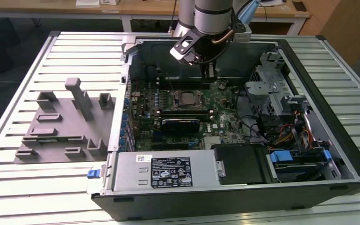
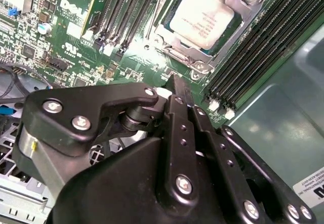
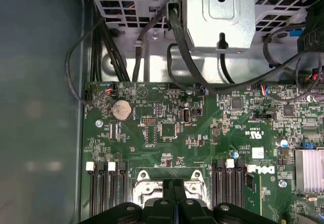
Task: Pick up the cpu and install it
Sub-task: 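Close the cpu cover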
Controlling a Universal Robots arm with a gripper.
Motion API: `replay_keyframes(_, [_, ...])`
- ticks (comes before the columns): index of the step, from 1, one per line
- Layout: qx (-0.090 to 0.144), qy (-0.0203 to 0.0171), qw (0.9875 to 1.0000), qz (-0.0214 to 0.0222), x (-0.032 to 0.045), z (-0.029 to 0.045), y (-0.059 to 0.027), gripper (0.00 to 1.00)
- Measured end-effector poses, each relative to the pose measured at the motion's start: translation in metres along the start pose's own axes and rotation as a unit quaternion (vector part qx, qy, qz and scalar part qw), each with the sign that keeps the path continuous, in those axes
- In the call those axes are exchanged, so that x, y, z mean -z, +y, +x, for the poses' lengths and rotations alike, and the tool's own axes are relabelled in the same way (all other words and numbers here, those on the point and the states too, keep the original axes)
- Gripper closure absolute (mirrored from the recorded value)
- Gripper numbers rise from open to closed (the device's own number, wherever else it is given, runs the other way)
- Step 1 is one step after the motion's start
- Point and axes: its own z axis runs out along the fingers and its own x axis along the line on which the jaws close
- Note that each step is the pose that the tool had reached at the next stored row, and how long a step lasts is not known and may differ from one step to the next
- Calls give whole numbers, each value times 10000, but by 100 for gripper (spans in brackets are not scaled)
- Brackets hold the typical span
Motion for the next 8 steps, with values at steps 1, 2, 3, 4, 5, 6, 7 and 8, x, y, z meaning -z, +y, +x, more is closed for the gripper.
replay_keyframes(1, [0,0,10000,0,0,0,0,89])
replay_keyframes(2, [0,0,10000,0,0,0,-1,89])
replay_keyframes(3, [0,0,10000,0,0,0,-1,89])
replay_keyframes(4, [1,1,10000,26,-2,1,-1,89])
replay_keyframes(5, [2,1,10000,79,-3,1,0,89])
replay_keyframes(6, [3,-1,10000,89,-1,0,0,89])
replay_keyframes(7, [3,-2,10000,90,-1,0,0,89])
replay_keyframes(8, [3,-2,10000,91,-1,0,0,89])
